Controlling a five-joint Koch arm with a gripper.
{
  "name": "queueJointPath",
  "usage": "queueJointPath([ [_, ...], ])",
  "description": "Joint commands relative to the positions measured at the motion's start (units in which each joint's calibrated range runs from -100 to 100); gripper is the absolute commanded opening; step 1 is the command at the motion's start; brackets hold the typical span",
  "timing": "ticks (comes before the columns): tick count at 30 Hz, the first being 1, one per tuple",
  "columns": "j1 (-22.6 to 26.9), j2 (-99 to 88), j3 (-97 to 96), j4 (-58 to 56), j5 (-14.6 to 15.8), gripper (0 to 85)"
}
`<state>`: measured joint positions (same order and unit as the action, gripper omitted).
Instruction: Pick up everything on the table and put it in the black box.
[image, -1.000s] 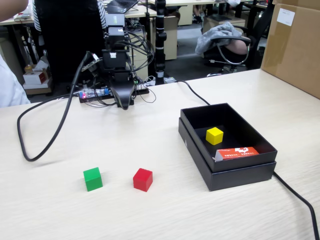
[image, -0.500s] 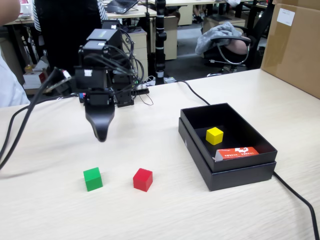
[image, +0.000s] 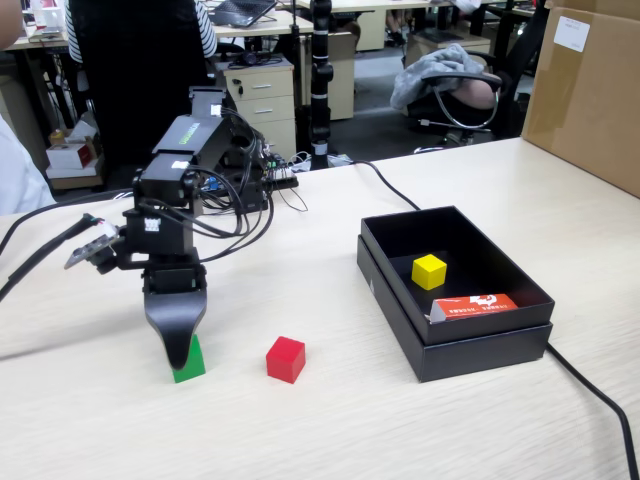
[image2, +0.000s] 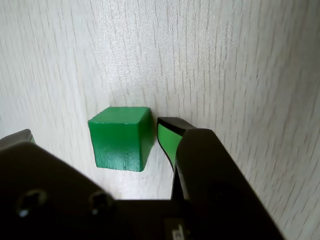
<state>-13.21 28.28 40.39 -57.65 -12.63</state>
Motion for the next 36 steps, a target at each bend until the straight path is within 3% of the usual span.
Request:
queueJointPath([
  [1, -0.1, -0.1, 4.7, 0.8, -0.4, 47.6],
  [10, 0.1, 0.9, 3.7, 0.1, -0.6, 40.0],
  [12, 0.2, 0.9, 3.7, 0.1, -0.6, 32.7],
  [17, 0.1, 0.7, 3.6, 0.1, -0.6, 0.9],
  [27, 0.5, -12.5, 0.0, -0.4, 1.3, 0.9],
  [36, 3.5, -42.2, -15.9, -6.1, 6.2, 0.8],
])
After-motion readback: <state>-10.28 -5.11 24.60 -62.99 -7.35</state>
